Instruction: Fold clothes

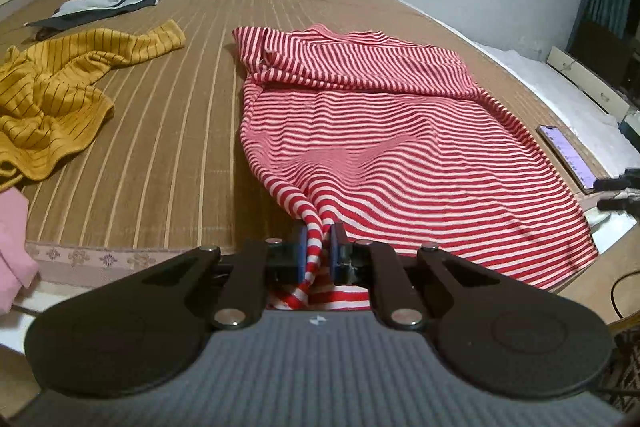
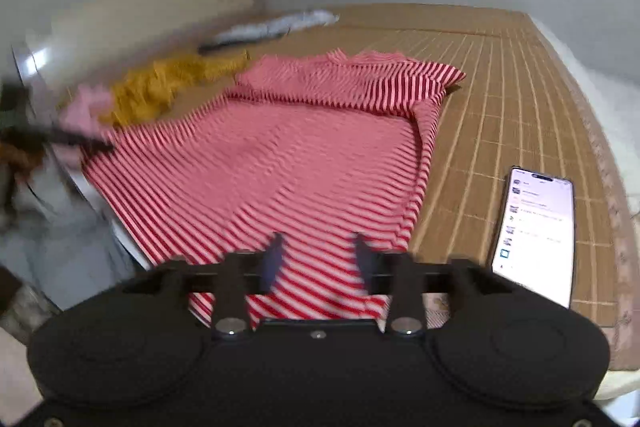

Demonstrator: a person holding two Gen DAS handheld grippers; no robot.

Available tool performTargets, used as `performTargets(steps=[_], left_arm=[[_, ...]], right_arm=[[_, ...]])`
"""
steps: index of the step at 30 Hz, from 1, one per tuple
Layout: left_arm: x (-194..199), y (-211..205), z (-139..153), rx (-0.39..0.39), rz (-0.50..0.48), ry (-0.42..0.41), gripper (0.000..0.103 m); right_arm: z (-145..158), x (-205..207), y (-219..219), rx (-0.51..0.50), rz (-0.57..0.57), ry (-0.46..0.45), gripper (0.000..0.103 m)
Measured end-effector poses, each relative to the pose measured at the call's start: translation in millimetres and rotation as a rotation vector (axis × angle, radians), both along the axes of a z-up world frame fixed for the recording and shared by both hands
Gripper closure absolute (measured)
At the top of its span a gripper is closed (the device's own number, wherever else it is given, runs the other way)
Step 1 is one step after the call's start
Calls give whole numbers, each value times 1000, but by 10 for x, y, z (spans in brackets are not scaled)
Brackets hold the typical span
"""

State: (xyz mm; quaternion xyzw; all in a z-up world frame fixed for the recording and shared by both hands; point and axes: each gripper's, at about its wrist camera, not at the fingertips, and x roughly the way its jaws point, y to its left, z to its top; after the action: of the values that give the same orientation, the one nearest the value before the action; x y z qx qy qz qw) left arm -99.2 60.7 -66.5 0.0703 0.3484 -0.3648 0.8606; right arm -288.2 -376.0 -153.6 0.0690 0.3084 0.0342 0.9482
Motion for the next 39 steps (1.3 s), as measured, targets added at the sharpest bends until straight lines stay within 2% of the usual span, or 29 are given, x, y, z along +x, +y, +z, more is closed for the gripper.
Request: performTargets(steps=[1, 7, 10, 12, 13, 14, 15, 20, 25, 28, 31, 35, 39], left_arm=[[6, 9, -27, 0, 3, 3, 90], [-25, 22, -120, 12, 8, 4, 90], [-44, -19, -145, 25, 6, -7, 90], [-59, -31, -153, 27, 7, -13, 90], [-67, -19, -151, 19, 9, -9, 90], [-75, -7, -150, 10, 11, -6, 90], [-83, 6, -148, 2, 13, -3, 90], [-168, 87, -65, -15, -7, 1, 90], [-181, 151, 99, -45, -28, 5, 90], [-35, 108, 214, -60, -25, -19, 90], [234, -28, 353, -93, -21, -52, 90], [725, -327, 463, -123, -16, -78, 90], [1342, -663, 403, -144, 0, -47, 90]], right_arm=[[-69, -27, 52, -18, -11, 24, 44], [-386, -80, 142, -39, -71, 142, 43], [-437, -127, 186, -53, -94, 115, 43], [-444, -139, 245, -104, -100, 102, 62], [-445, -158, 291, -138, -97, 94, 78], [-448, -181, 311, -146, -85, 84, 89], [-435, -193, 291, -117, -75, 75, 96], [-200, -370, 139, 46, -62, -9, 97], [293, -654, -63, 63, -87, -167, 97], [481, -610, -226, 96, -69, -234, 97], [557, -358, -358, 78, -50, -265, 97], [501, 176, -587, 29, -71, -268, 97], [409, 750, -862, 23, -124, -263, 97]])
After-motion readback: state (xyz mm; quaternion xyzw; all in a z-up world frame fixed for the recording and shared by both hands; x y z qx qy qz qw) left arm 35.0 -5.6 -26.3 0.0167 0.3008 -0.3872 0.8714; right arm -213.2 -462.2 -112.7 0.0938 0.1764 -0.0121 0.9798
